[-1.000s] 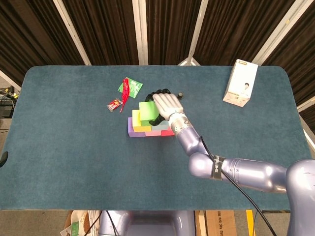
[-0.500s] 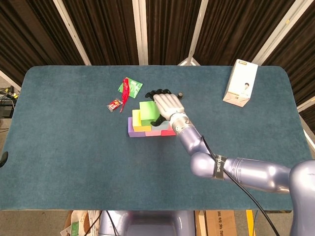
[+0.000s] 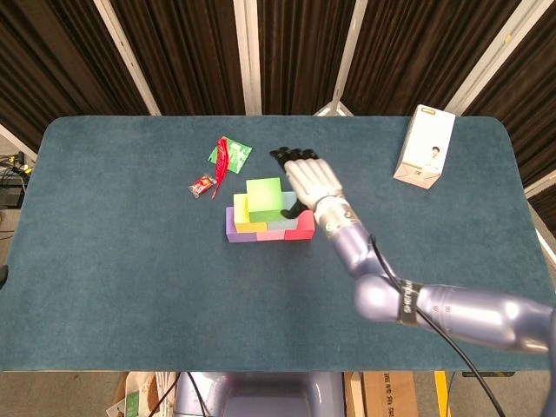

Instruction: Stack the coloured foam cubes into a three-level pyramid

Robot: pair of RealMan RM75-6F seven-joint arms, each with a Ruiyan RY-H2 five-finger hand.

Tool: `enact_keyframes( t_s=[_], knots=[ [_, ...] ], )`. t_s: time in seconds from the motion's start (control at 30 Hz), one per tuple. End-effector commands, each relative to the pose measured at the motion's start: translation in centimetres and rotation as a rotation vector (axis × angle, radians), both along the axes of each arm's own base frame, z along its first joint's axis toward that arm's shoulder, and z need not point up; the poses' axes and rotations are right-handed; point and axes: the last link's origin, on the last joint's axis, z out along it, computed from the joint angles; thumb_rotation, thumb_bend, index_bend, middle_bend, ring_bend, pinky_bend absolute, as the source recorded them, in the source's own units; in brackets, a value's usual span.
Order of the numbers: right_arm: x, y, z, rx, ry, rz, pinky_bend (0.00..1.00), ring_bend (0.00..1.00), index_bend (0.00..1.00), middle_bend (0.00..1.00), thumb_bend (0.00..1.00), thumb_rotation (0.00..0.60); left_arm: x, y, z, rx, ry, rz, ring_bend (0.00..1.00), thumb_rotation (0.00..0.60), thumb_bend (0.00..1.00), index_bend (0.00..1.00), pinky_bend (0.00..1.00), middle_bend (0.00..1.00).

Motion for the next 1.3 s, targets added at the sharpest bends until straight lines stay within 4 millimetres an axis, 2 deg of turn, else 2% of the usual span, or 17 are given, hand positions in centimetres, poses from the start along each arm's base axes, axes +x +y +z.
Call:
enact_keyframes(
  t_s=[0.03,0.27,0.43,0.53,0.7,0.93,1.1,1.3],
  knots=[
    [-2.6,1.8,4.3,-0.121,0.007,0.002,0.0,0.0,0.0,0.03,0.25,0.6,0.1,0.0,-0.2,-0.019,-0.003,-0.006,0.0,0.6,0.3,0.0,0.0,0.0],
    [-8.3,5.2,8.8,-0.234,0.02,-0.035,0.0,0.0,0.0,0.03,0.25,0.6,0.5,-0.2,-0.8,-0.079,-0.028,-0.036,0.0,0.6,0.3,0.0,0.0,0.0],
    [-12.4,7.4,10.1,-0.274,0.02,-0.064,0.0,0.0,0.0,0.03,0.25,0.6,0.7,-0.2,-0.8,-0.097,-0.068,-0.061,0.0,0.6,0.3,0.0,0.0,0.0],
    [-14.5,8.8,9.9,-0.272,0.009,-0.071,0.0,0.0,0.0,0.03,0.25,0.6,0.7,-0.3,-0.7,-0.108,-0.085,-0.072,0.0,0.6,0.3,0.0,0.0,0.0],
    [-18.8,12.6,8.6,-0.311,0.01,-0.068,0.0,0.0,0.0,0.03,0.25,0.6,0.6,-0.3,-0.4,-0.105,-0.1,-0.086,0.0,0.6,0.3,0.0,0.0,0.0],
    [-26.5,20.2,6.6,-0.503,0.076,-0.045,0.0,0.0,0.01,0.03,0.25,0.6,0.7,-1.0,-0.1,-0.136,-0.125,-0.089,0.0,0.6,0.3,0.0,0.0,0.0],
    [-29.5,23.8,5.6,-0.543,0.157,-0.006,0.0,0.0,0.01,0.03,0.25,0.6,1.3,-1.7,-0.5,-0.178,-0.116,-0.085,0.0,0.6,0.3,0.0,0.0,0.0],
    [-30.8,25.0,5.5,-0.545,0.19,0.014,0.0,0.0,0.01,0.03,0.25,0.6,1.3,-2.3,-1.0,-0.227,-0.088,-0.041,0.0,0.6,0.3,0.0,0.0,0.0]
  ],
)
